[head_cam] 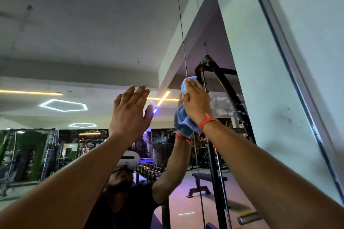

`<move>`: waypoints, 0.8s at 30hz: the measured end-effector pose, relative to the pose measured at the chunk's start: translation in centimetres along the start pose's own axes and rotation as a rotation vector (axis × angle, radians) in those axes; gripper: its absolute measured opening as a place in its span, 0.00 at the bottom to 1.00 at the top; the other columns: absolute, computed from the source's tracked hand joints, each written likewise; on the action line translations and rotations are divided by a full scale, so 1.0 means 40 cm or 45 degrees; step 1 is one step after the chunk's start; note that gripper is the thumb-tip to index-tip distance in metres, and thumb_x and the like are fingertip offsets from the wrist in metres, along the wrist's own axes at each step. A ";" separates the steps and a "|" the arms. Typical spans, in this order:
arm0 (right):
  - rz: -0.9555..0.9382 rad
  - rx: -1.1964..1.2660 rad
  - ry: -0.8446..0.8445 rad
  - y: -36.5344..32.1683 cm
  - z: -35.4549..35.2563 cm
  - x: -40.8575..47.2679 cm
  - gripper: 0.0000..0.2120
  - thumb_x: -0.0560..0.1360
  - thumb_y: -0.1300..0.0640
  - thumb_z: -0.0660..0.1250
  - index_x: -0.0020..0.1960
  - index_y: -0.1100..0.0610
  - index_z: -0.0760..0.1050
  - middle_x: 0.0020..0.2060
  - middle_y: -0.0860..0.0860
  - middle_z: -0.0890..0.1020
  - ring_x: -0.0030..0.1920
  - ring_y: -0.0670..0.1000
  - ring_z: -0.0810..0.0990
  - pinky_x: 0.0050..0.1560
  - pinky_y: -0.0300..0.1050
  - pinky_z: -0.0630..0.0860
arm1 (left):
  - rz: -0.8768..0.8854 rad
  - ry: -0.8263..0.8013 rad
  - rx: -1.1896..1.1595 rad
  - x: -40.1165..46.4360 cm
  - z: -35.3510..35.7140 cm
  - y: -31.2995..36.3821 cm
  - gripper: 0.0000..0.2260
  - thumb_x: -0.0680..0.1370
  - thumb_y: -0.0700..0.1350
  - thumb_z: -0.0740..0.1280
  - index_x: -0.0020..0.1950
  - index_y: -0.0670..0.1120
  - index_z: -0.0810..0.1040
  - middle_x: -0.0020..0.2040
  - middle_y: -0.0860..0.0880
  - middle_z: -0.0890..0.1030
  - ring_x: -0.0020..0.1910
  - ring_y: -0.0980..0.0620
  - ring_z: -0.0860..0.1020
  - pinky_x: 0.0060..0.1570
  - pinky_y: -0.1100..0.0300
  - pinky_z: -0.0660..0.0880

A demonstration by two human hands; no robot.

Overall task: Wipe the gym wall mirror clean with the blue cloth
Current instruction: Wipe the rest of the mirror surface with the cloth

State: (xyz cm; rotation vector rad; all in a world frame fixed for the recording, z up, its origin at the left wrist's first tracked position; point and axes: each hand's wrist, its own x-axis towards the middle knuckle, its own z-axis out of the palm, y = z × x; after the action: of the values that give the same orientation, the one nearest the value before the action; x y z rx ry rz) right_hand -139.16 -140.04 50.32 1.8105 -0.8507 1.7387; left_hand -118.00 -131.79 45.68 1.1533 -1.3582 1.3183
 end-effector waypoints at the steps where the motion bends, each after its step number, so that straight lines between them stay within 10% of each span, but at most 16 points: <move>1: -0.009 0.051 0.004 -0.014 0.005 -0.040 0.25 0.83 0.60 0.59 0.80 0.57 0.64 0.79 0.52 0.65 0.80 0.53 0.59 0.78 0.57 0.62 | -0.018 -0.004 -0.050 0.002 -0.004 -0.002 0.25 0.81 0.56 0.58 0.76 0.48 0.72 0.77 0.50 0.71 0.78 0.46 0.63 0.74 0.47 0.59; 7: -0.068 0.491 0.082 -0.124 0.014 -0.221 0.16 0.81 0.59 0.65 0.68 0.58 0.79 0.67 0.53 0.81 0.68 0.49 0.78 0.73 0.44 0.71 | -0.389 0.025 -0.753 -0.040 -0.089 0.109 0.16 0.82 0.44 0.64 0.69 0.48 0.78 0.68 0.48 0.78 0.70 0.46 0.71 0.65 0.55 0.68; 12: 0.455 1.204 0.099 -0.204 -0.006 -0.179 0.10 0.77 0.61 0.72 0.57 0.54 0.86 0.53 0.47 0.87 0.54 0.43 0.84 0.62 0.41 0.79 | -0.606 -0.142 -1.187 -0.077 -0.126 0.214 0.20 0.77 0.56 0.58 0.67 0.59 0.79 0.63 0.50 0.79 0.58 0.51 0.77 0.53 0.58 0.70; 16: 0.677 1.840 0.033 -0.223 -0.032 -0.164 0.11 0.81 0.66 0.65 0.60 0.61 0.83 0.54 0.53 0.86 0.52 0.47 0.85 0.55 0.37 0.80 | -0.691 -0.297 -1.336 -0.065 -0.119 0.184 0.22 0.78 0.46 0.65 0.69 0.66 0.75 0.51 0.45 0.84 0.51 0.45 0.83 0.53 0.52 0.80; 19: 0.379 1.264 0.210 -0.169 -0.033 -0.169 0.14 0.81 0.69 0.63 0.61 0.59 0.83 0.59 0.50 0.84 0.58 0.45 0.83 0.60 0.34 0.77 | -0.431 -0.035 -0.792 -0.050 -0.133 0.142 0.29 0.75 0.38 0.67 0.76 0.53 0.72 0.58 0.44 0.78 0.55 0.46 0.77 0.50 0.67 0.71; 24: -0.002 0.024 0.195 -0.075 0.036 -0.250 0.24 0.83 0.53 0.57 0.78 0.55 0.68 0.80 0.53 0.65 0.81 0.55 0.59 0.76 0.63 0.62 | 0.245 0.013 0.133 -0.030 -0.144 0.080 0.32 0.71 0.45 0.69 0.76 0.47 0.71 0.56 0.41 0.75 0.53 0.39 0.70 0.48 0.46 0.73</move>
State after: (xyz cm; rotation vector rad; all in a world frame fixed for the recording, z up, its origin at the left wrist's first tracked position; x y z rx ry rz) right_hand -135.97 -137.99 40.50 1.6642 -0.7722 1.8631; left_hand -120.99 -126.00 44.18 1.1048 -1.4360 1.5456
